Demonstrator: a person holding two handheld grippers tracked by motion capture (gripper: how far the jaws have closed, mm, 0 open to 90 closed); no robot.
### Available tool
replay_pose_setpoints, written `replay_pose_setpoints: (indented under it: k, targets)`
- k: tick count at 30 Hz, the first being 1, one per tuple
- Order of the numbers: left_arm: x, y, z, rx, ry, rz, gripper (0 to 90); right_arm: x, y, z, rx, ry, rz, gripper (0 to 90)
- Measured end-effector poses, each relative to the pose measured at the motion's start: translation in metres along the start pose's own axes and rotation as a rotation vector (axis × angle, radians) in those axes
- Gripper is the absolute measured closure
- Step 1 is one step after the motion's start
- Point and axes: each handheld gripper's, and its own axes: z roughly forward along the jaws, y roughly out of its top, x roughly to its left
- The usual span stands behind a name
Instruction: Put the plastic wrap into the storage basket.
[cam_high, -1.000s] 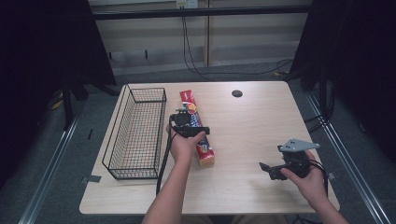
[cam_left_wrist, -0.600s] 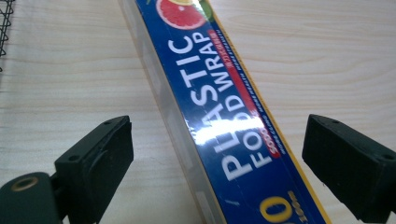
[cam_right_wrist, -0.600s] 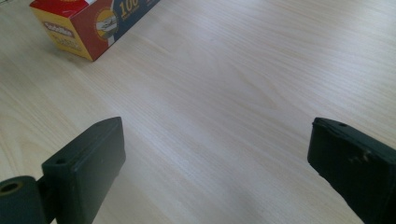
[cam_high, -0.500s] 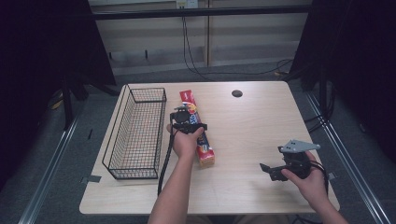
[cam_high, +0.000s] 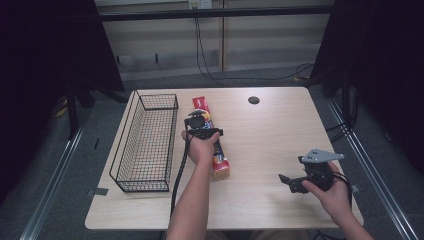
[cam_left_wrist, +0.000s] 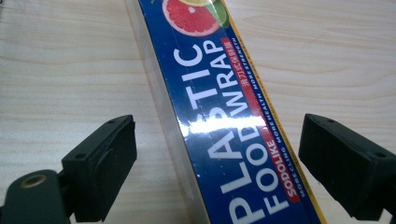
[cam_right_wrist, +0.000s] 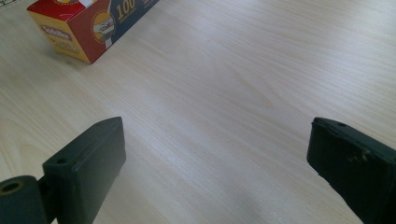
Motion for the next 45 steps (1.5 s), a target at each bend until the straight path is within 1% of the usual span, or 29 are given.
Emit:
replay_pose_setpoints:
  k: [4, 6, 7, 9, 11, 12, 13, 16, 17, 18, 20, 21, 22, 23, 24, 26, 27, 29, 30, 31, 32, 35, 36, 37, 39, 41, 42, 44, 45]
  targets:
    - [0.0, 0.0, 0.004, 0.002, 0.0, -0.022, 12.7, -0.001, 0.0, -0.001, -0.003, 0.004, 0.001, 4.4]
    - [0.001, 0.0, 0.005, 0.004, -0.005, -0.021, 14.1, -0.001, 0.001, 0.0, -0.003, 0.006, 0.002, 4.4]
    - [0.0, 0.001, 0.007, 0.001, -0.009, -0.031, 14.7, -0.001, 0.001, 0.0, -0.001, 0.004, 0.002, 4.4]
    - [0.002, 0.001, 0.008, 0.01, -0.013, -0.03, 15.9, -0.001, 0.001, 0.0, 0.0, 0.007, 0.003, 4.4]
    - [0.001, 0.001, 0.008, 0.009, -0.013, -0.033, 16.1, -0.001, 0.001, 0.0, 0.0, 0.008, 0.003, 4.5]
    - [0.002, 0.002, 0.01, 0.009, -0.018, -0.041, 16.1, -0.001, 0.001, 0.0, 0.0, 0.009, 0.004, 4.5]
    - [0.002, 0.003, 0.01, 0.018, -0.019, -0.04, 16.7, -0.001, 0.001, 0.0, -0.001, 0.008, 0.005, 4.5]
    - [0.002, 0.005, 0.01, 0.023, -0.02, -0.032, 17.1, -0.001, 0.001, 0.0, -0.005, 0.007, 0.004, 4.5]
    - [0.002, 0.005, 0.01, 0.023, -0.02, -0.032, 17.8, -0.001, 0.001, 0.0, -0.005, 0.006, 0.005, 4.5]
    - [0.001, 0.006, 0.011, 0.026, -0.023, -0.041, 18.8, -0.001, 0.001, -0.001, -0.005, 0.004, 0.007, 4.5]
    - [0.002, 0.007, 0.011, 0.026, -0.019, -0.036, 19.2, -0.001, 0.001, -0.001, -0.005, 0.001, 0.007, 4.5]
    - [0.002, 0.007, 0.012, 0.026, -0.022, -0.041, 20.1, -0.002, 0.001, -0.001, -0.005, 0.004, 0.004, 4.6]
    - [0.001, 0.006, 0.014, 0.033, -0.03, -0.056, 21.2, -0.002, 0.001, -0.001, -0.006, 0.003, 0.004, 4.6]
    - [0.001, 0.006, 0.013, 0.044, -0.039, -0.048, 23.4, -0.002, 0.001, 0.0, -0.006, 0.001, 0.005, 4.7]
    - [-0.001, 0.006, 0.013, 0.041, -0.032, -0.052, 26.2, -0.002, 0.001, -0.001, -0.005, 0.001, 0.007, 4.9]
    - [-0.002, 0.006, 0.012, 0.039, -0.029, -0.053, 27.3, -0.001, 0.001, -0.002, -0.009, -0.007, 0.009, 5.1]
    - [-0.002, 0.007, 0.011, 0.052, -0.022, -0.053, 28.2, -0.002, 0.002, -0.002, -0.016, -0.001, 0.017, 5.1]
    - [-0.003, 0.007, 0.01, 0.06, -0.015, -0.055, 29.7, -0.002, 0.001, -0.003, -0.012, -0.006, 0.016, 5.1]
    - [-0.003, 0.008, 0.008, 0.07, -0.002, -0.049, 30.4, -0.003, 0.001, -0.003, -0.012, -0.003, 0.017, 5.1]
    - [-0.003, 0.008, 0.008, 0.07, -0.002, -0.049, 31.0, -0.003, 0.001, -0.003, -0.012, -0.003, 0.017, 5.1]
    - [-0.003, 0.008, 0.007, 0.074, 0.008, -0.045, 31.8, -0.002, 0.001, -0.003, -0.011, -0.004, 0.019, 5.1]
    - [-0.002, 0.008, 0.003, 0.095, 0.015, -0.041, 33.8, -0.002, 0.002, -0.003, -0.016, -0.006, 0.016, 5.2]
    - [-0.002, 0.008, 0.003, 0.095, 0.015, -0.041, 34.5, -0.002, 0.002, -0.003, -0.016, -0.006, 0.016, 5.2]
    - [-0.001, 0.008, 0.001, 0.109, 0.021, -0.03, 35.3, -0.002, 0.002, -0.003, -0.017, -0.01, 0.016, 5.2]
    - [-0.001, 0.008, -0.001, 0.115, 0.03, -0.026, 36.7, -0.001, 0.003, -0.002, -0.016, -0.01, 0.014, 5.2]
    - [-0.002, 0.008, -0.001, 0.121, 0.035, -0.027, 37.3, -0.001, 0.003, -0.002, -0.015, -0.005, 0.009, 5.2]
    - [-0.002, 0.008, -0.001, 0.119, 0.035, -0.038, 37.2, -0.001, 0.003, -0.001, -0.016, -0.001, 0.004, 5.2]
    - [-0.002, 0.009, 0.0, 0.122, 0.039, -0.035, 36.4, 0.0, 0.003, -0.001, -0.017, -0.006, 0.003, 5.2]
    - [-0.002, 0.009, 0.0, 0.117, 0.039, -0.04, 35.9, 0.0, 0.004, -0.001, -0.016, -0.004, 0.004, 5.2]
